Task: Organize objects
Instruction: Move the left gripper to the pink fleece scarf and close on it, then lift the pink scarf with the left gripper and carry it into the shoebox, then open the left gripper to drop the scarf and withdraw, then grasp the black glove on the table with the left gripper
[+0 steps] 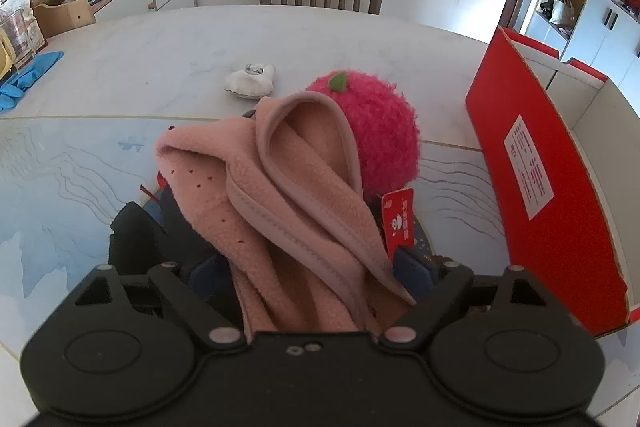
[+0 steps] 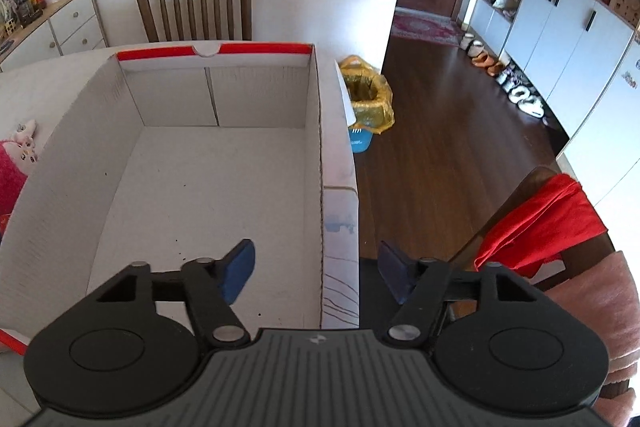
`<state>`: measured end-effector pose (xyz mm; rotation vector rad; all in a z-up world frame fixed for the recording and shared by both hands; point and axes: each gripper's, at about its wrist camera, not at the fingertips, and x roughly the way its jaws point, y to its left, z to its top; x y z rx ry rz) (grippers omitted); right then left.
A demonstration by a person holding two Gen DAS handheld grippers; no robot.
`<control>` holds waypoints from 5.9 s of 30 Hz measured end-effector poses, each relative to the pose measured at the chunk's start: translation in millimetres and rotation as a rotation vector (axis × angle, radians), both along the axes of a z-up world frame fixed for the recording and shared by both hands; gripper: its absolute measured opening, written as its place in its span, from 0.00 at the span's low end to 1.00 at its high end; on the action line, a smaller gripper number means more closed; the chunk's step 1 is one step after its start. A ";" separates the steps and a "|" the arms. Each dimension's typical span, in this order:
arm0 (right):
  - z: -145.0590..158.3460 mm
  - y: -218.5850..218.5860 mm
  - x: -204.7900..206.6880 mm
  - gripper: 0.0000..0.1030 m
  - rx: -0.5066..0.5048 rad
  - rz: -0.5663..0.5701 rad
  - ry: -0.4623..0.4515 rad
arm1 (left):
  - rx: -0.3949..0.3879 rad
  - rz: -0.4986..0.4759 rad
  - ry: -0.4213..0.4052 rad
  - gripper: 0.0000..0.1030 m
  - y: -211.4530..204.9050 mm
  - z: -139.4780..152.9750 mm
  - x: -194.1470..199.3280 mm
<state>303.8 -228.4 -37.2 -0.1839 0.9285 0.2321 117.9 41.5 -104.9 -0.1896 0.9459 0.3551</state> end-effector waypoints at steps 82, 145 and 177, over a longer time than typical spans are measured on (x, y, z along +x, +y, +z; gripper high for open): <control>-9.5 -8.0 -31.2 0.05 0.021 0.142 0.054 | -0.127 -0.645 0.275 0.23 -229.8 -18.5 187.4; -10.0 -5.1 -23.3 0.05 0.004 0.129 0.116 | -0.140 -0.278 -0.141 0.90 -62.6 101.6 9.9; -14.2 3.8 -25.5 0.05 -0.048 0.058 0.144 | -0.028 0.008 0.006 0.99 71.1 14.8 -36.7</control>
